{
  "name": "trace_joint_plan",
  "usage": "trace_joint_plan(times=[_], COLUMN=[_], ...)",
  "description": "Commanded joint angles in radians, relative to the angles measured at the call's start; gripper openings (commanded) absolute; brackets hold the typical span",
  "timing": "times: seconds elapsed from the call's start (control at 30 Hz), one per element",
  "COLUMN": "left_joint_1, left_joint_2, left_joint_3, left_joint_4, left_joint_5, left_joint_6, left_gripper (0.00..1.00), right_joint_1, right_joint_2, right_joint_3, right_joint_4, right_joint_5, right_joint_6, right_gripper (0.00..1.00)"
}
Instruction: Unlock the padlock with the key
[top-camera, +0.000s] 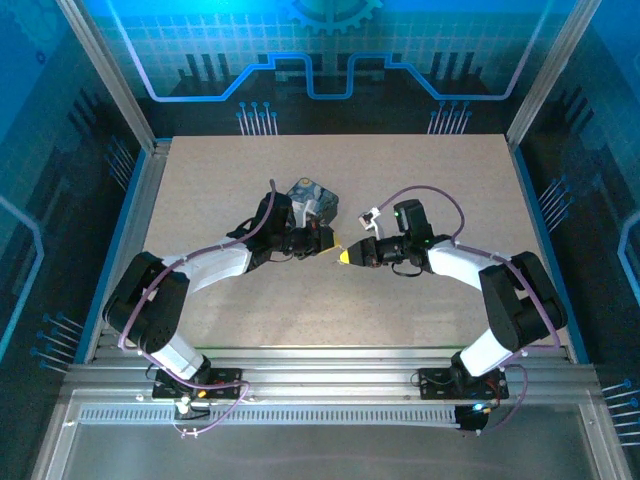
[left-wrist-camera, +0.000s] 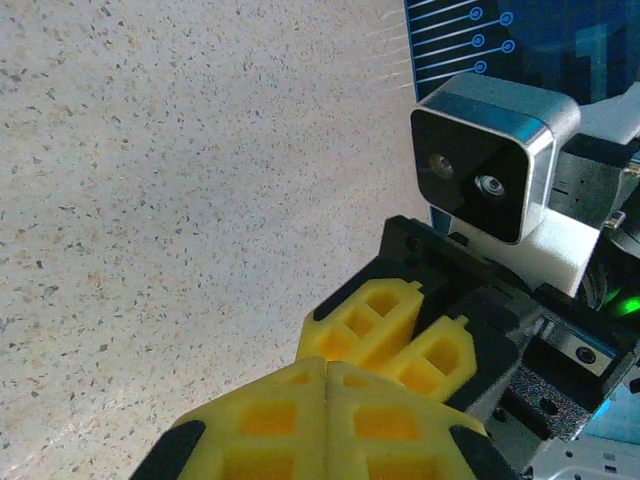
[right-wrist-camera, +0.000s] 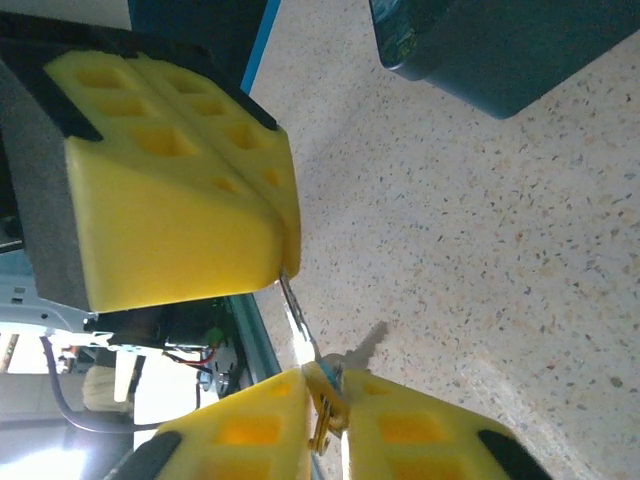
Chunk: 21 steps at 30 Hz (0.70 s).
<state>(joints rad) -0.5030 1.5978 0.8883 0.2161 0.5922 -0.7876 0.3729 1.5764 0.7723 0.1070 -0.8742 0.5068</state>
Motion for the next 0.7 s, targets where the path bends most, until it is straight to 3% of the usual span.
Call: trace_joint_plan(times=[0.0,0.1,0.23,0.33,0.47,0.67], left_joint_1=[0.007,0.008,0.016,0.023,0.025,0.021], left_joint_2=[-0.032,-0.036,-0.038,-0.043,-0.033,0.016], left_joint_3=[-0.007,-0.011,-0.014,-0.015,-0.007,0.034], left_joint_4=[0.033,0.021,0.000,-0.007,-0.019,-0.099], left_joint_5=[0.018,0.011,0.008,0.006,0.013,0.022], left_joint_6=[-0.012,0.000,0.004,0.002,-0.008,-0.053], left_gripper=[0.00,0.00,0.32,0.46,0.52,0.53], right_joint_1=[0.009,0.007,0.005,0.004,0.009,0.056], right_joint_2=[-0.015,-0.041,-0.043,-0.041,-0.051,-0.089], right_joint_3=[-0.022,-0.034,-0.011,0.010,0.034,0.059], right_joint_4=[0.006,0.004,-0.086,-0.161,-0.227,-0.289], right_joint_5=[0.012,0.036,0.062,0.087,0.128,0.248], right_joint_6=[-0.016,-0.032,-0.094,-0.145,-0.192,-0.256], right_gripper=[0.06,0.00,0.00,0.00,0.00,0.00])
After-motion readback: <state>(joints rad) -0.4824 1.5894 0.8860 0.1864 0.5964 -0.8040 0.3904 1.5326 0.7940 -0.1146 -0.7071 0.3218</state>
